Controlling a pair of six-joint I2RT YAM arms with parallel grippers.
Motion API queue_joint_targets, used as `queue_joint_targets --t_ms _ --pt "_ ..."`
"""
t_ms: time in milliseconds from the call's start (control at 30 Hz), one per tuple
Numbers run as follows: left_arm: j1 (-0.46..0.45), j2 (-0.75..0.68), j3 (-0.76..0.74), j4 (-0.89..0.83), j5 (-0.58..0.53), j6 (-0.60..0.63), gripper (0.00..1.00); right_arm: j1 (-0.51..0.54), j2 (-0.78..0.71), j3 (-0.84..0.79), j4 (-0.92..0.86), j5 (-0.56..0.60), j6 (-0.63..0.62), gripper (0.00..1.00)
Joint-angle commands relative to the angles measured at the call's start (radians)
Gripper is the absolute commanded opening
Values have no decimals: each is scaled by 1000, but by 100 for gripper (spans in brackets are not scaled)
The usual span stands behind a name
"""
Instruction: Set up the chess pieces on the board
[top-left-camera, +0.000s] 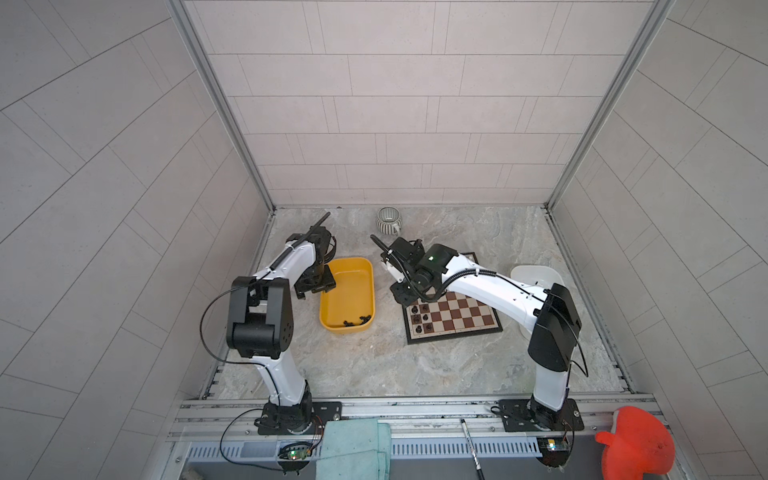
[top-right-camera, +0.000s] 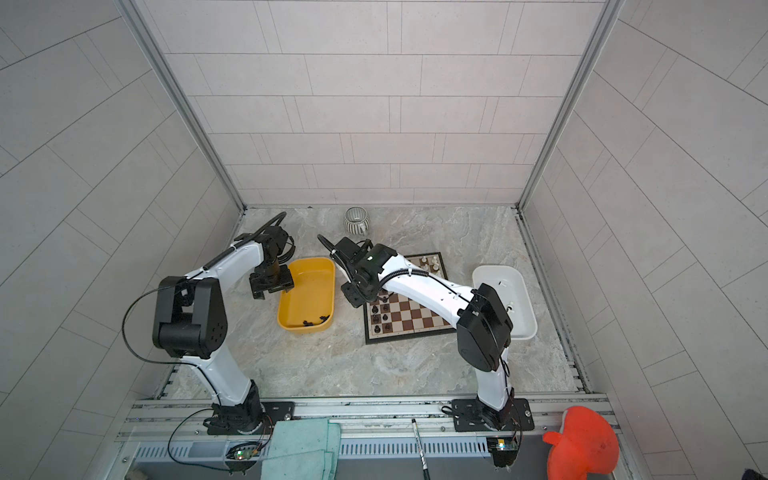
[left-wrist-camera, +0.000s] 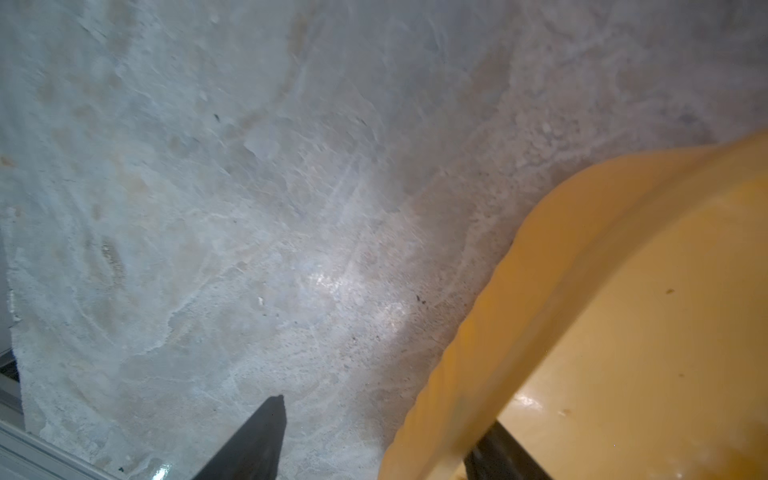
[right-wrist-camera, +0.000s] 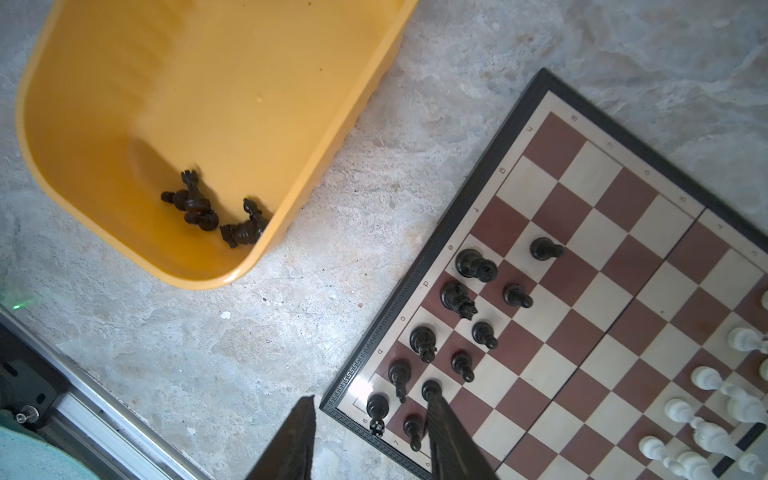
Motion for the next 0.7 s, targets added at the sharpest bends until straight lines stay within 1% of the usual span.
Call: queue_joint_targets --t_ms 0,100,133,167,200,267,300,333,367,400,533,600,667 --pt "-8 -88 49 -48 43 8 71 14 -33 -5 28 -23 9 40" --pt "-22 -166 28 -31 186 -31 69 13 -7 36 66 -30 3 28" --pt "-22 -192 6 -21 232 -51 66 12 10 58 86 -35 -7 23" --pt "-25 -211 -20 -6 268 -65 60 11 29 74 110 -41 -18 20" --pt "-28 -232 -52 20 320 -84 52 11 55 96 130 -47 -25 18" --pt "-35 -260 -103 53 388 -113 42 8 111 147 165 -58 -42 12" --pt "-36 -269 -125 58 397 -136 36 5 147 182 175 -61 -50 8" --pt "-38 -279 -161 74 406 -151 33 0 183 223 182 -63 -50 3" --pt "-38 -284 -186 87 416 -164 32 -4 213 258 187 -67 -45 0" --pt "-39 -290 -215 95 422 -180 27 -5 251 296 197 -78 -48 0" --pt "-38 -308 -313 134 432 -232 18 -7 377 438 225 -79 -68 0" --pt "-36 -303 -339 127 412 -243 17 -8 433 483 246 -51 -75 0" --pt "-36 -297 -354 107 378 -248 17 -11 487 544 224 -22 -92 0"
